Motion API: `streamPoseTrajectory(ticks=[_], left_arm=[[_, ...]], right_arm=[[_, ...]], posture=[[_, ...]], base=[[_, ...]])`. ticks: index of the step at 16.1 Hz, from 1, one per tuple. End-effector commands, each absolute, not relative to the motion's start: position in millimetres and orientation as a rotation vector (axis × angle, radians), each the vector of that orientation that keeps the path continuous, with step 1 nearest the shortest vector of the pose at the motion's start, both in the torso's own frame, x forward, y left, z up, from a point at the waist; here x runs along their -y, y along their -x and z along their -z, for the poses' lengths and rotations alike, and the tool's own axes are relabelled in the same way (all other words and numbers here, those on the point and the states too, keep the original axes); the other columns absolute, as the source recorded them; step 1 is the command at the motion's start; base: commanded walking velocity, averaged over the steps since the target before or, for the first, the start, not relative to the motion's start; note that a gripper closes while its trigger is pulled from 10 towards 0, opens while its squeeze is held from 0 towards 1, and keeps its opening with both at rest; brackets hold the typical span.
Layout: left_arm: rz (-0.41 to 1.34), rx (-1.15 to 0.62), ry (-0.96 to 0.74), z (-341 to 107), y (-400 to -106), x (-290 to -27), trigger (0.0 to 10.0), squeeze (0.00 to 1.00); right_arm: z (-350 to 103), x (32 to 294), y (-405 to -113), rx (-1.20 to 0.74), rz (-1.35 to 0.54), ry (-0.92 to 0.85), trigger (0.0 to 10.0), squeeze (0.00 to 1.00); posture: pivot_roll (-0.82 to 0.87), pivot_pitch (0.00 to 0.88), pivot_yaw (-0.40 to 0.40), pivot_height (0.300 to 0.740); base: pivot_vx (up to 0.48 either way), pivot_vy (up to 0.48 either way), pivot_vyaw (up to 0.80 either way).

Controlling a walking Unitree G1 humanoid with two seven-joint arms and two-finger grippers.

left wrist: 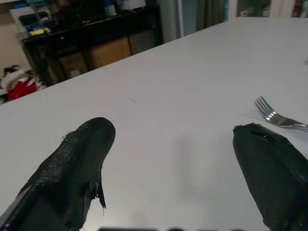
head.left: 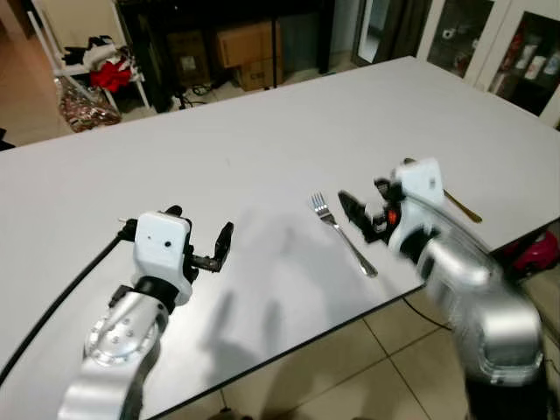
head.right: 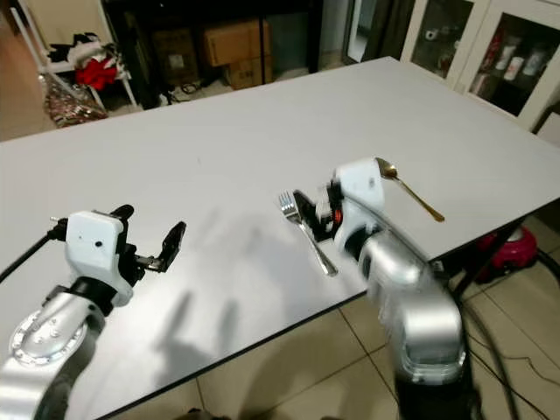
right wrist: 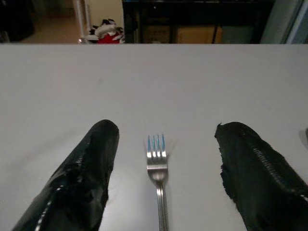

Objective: Setting the table

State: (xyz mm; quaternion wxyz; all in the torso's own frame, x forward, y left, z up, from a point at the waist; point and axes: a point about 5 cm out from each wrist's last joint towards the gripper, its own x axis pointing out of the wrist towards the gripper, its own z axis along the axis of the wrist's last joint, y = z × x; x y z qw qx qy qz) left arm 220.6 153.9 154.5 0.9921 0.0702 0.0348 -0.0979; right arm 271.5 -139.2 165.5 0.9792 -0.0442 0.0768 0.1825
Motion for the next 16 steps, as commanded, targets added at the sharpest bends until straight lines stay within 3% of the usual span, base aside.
streamPoseTrajectory(ticks=[1,6,7,8,16], left_arm=[[0.16,-0.09,-0.122,-148.3,-217.8,-153.1,10.0,0.0],[0.076,-0.119,-0.047,-139.1,-217.5,-153.2,10.0,0.0],[0.073,-0.118,-0.034,-138.4,-218.9,-153.7,10.0,0.67],[0.07,-0.11,-0.022,-138.8,-219.6,-154.7,10.0,1.0],[-0.007,-0.058,-0.067,-144.6,-231.4,-164.7,10.0,1.0]], right_arm=[[-162.7,139.9,-268.2,-0.114,-0.349,0.15,10.0,1.0],[-140.0,133.6,-256.7,-0.144,-0.404,0.082,10.0,1.0],[-139.8,132.2,-258.5,-0.117,-0.394,0.051,10.0,1.0],[-140.2,130.3,-259.1,-0.102,-0.409,0.042,10.0,1.0],[-128.6,132.0,-279.6,-0.096,-0.403,0.019,10.0,1.0]], posture=[[-0.11,0.0,0.091,0.74],[-0.12,0.0,0.07,0.74],[-0.12,0.0,0.066,0.74],[-0.11,0.0,0.064,0.74],[-0.07,0.0,0.029,0.74]], base=[[0.0,0.0,0.8],[0.0,0.0,0.8],[0.0,0.0,0.8],[0.0,0.0,0.8],[0.0,0.0,0.8]])
